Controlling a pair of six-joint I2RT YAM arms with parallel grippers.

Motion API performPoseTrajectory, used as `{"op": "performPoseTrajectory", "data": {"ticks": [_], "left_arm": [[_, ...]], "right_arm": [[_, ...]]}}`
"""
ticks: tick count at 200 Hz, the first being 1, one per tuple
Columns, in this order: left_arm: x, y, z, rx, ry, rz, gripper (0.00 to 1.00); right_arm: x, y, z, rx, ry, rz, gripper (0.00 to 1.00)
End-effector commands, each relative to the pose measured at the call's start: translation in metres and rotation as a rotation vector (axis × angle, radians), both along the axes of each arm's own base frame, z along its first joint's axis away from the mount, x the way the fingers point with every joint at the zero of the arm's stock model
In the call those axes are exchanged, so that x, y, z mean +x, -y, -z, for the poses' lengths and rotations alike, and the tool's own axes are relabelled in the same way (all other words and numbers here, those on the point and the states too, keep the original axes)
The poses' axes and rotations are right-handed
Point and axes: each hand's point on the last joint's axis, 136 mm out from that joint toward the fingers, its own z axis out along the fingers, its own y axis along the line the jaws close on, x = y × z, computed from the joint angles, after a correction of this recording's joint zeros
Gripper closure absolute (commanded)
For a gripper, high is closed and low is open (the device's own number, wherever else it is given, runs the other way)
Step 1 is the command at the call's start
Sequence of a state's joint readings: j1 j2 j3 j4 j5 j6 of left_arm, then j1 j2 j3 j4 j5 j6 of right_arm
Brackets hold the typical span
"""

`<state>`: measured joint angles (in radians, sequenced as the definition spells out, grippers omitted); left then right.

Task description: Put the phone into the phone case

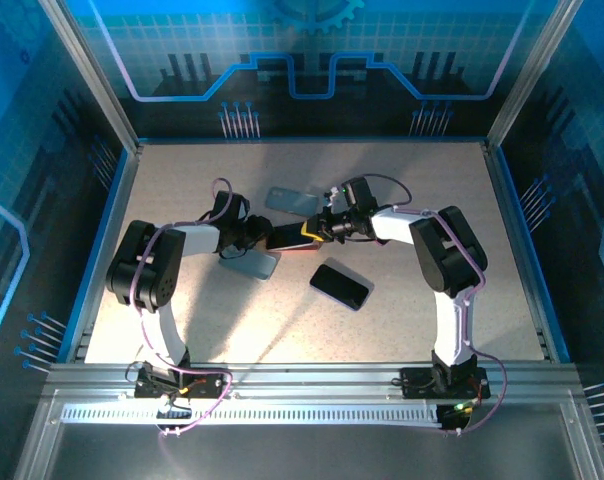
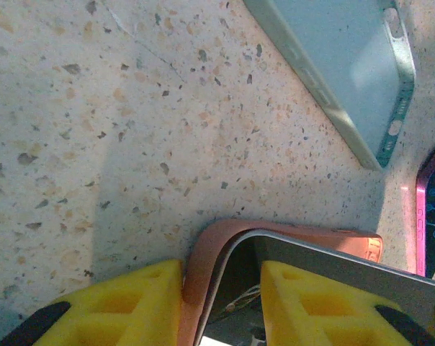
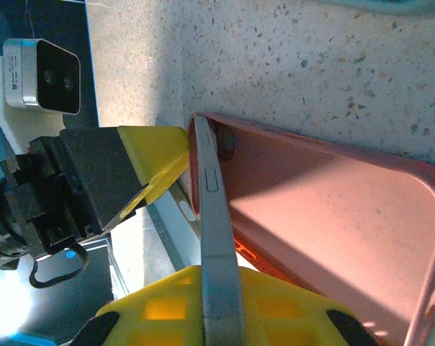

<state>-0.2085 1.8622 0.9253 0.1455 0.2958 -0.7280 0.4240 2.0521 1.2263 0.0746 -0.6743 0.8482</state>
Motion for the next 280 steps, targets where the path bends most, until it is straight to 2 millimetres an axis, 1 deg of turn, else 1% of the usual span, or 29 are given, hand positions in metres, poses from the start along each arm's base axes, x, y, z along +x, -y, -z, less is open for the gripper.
{"op": "performPoseTrajectory", "data": {"ticks": [1,57,101,119,147,195,209,223,243,267,280], "left_arm": [[0.002,0.006,0.009,-0.021,0.008,0.018,0.66],[0.005,0.007,0.007,-0.026,0.019,0.014,0.65],[0.008,0.008,0.004,-0.031,0.03,0.01,0.65],[0.009,0.009,0.002,-0.034,0.034,0.012,0.65],[0.008,0.01,0.002,-0.039,0.033,0.014,0.65],[0.007,0.012,0.0,-0.05,0.042,0.015,0.65],[0.006,0.012,-0.001,-0.053,0.042,0.016,0.65],[0.005,0.012,0.0,-0.056,0.04,0.018,0.65],[0.004,0.013,0.0,-0.055,0.041,0.023,0.65],[0.003,0.013,0.0,-0.055,0.04,0.028,0.65],[0.003,0.013,0.001,-0.052,0.041,0.03,0.65]], "right_arm": [[0.0,0.014,0.037,-0.103,-0.077,0.044,1.0],[-0.002,0.013,0.043,-0.121,-0.09,0.034,1.0],[-0.002,0.015,0.042,-0.142,-0.085,0.028,0.99],[-0.002,0.014,0.04,-0.151,-0.082,0.021,0.94],[0.002,0.014,0.035,-0.161,-0.073,0.016,0.78],[0.009,0.012,0.024,-0.169,-0.06,0.011,0.73],[0.01,0.011,0.022,-0.175,-0.058,0.007,0.7],[0.012,0.01,0.02,-0.183,-0.052,0.002,0.63],[0.013,0.009,0.018,-0.196,-0.051,-0.004,0.58],[0.015,0.007,0.016,-0.209,-0.049,-0.011,0.54],[0.016,0.006,0.015,-0.223,-0.044,-0.016,0.5]]}}
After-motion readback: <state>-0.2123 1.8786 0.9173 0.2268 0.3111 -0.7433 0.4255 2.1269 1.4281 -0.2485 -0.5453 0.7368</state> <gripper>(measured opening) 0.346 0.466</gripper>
